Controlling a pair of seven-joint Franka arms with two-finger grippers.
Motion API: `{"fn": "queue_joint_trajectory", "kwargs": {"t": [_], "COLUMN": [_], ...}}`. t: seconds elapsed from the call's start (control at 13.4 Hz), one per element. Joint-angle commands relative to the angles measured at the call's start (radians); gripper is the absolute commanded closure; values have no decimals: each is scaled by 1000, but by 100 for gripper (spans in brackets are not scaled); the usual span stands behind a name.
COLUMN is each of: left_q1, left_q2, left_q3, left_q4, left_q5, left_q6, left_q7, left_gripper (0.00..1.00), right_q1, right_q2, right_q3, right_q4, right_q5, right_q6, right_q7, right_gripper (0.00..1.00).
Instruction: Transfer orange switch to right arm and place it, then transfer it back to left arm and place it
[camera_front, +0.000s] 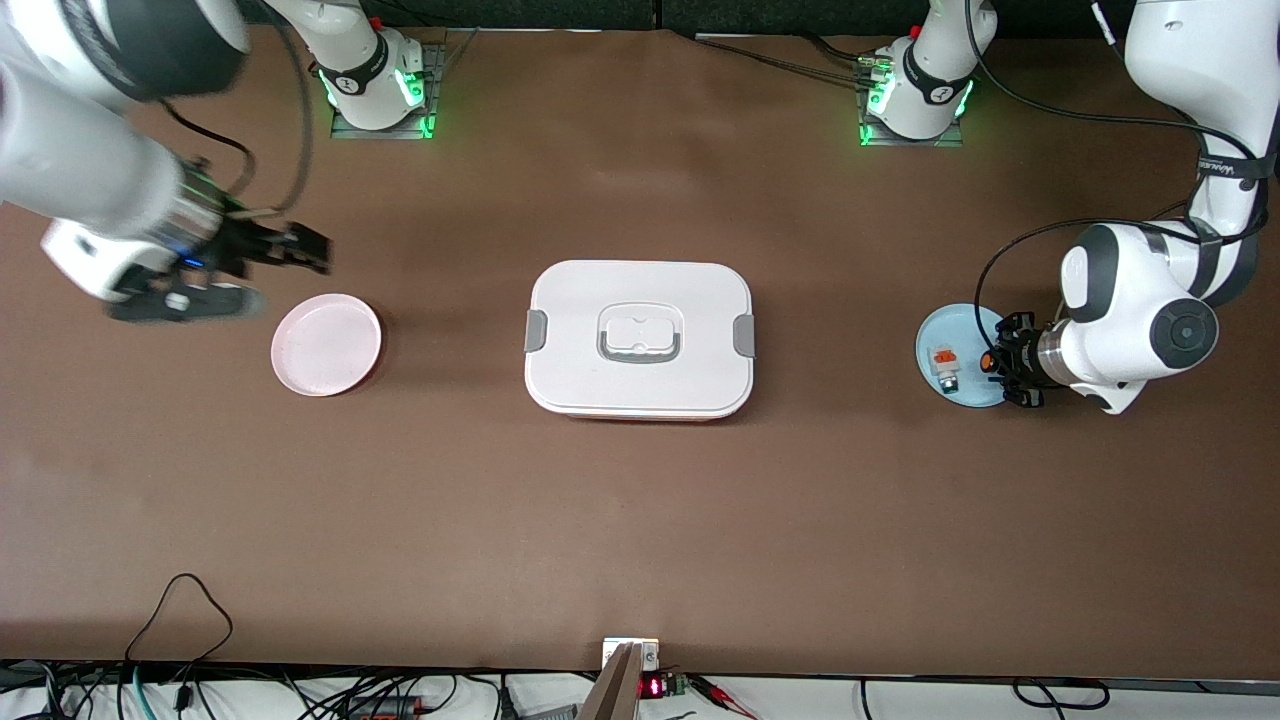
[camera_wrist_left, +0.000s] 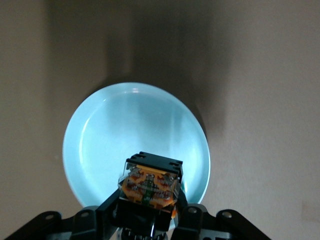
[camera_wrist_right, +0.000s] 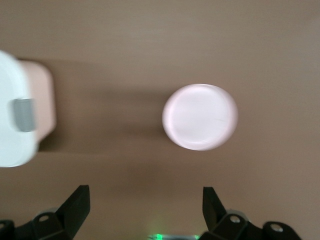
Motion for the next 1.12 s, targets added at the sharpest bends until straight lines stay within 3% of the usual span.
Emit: {"fn": "queue_joint_trajectory", "kwargs": {"t": [0.0, 0.15, 0.3, 0.45, 0.52, 0.6, 0.67, 0.82, 0.9, 1.04], "left_q1": [26, 26, 26, 26, 26, 26, 26, 27, 26, 26], "left_q2": [-17, 13, 18, 20, 20, 20, 18, 7, 6, -6], "left_q3": [-5, -4, 5, 10, 13, 13, 13, 13, 12, 9], "left_q4": [-125, -158, -177, -184, -182, -182, -181, -158, -127, -23], "left_q5": [26, 29, 29, 31, 31, 31, 31, 31, 31, 31], "left_q6": [178, 226, 227, 227, 227, 227, 227, 208, 176, -8], "left_q7": [-19, -21, -24, -27, -27, -27, -26, -12, 3, 127], "left_gripper": [100, 100, 99, 76, 73, 24, 0, 0, 0, 0], "right_q1": [-6, -21, -29, -91, -107, -112, -87, 34, 43, 45], "right_q2": [17, 21, 20, 17, 18, 20, 14, 14, 12, 7], "right_q3": [-77, -91, -90, -91, -93, -117, -184, -348, -351, -349], "right_q4": [69, 55, 42, 26, 37, 38, 37, 31, 26, 29], "right_q5": [-82, -48, -47, -38, -30, -27, -5, 53, 53, 53], "right_q6": [-45, -38, 57, 149, 148, 146, 153, 150, 145, 137], "right_q7": [8, 14, 13, -5, -33, -59, -100, -145, -145, -138], "right_gripper": [0, 0, 0, 0, 0, 0, 0, 0, 0, 0]}}
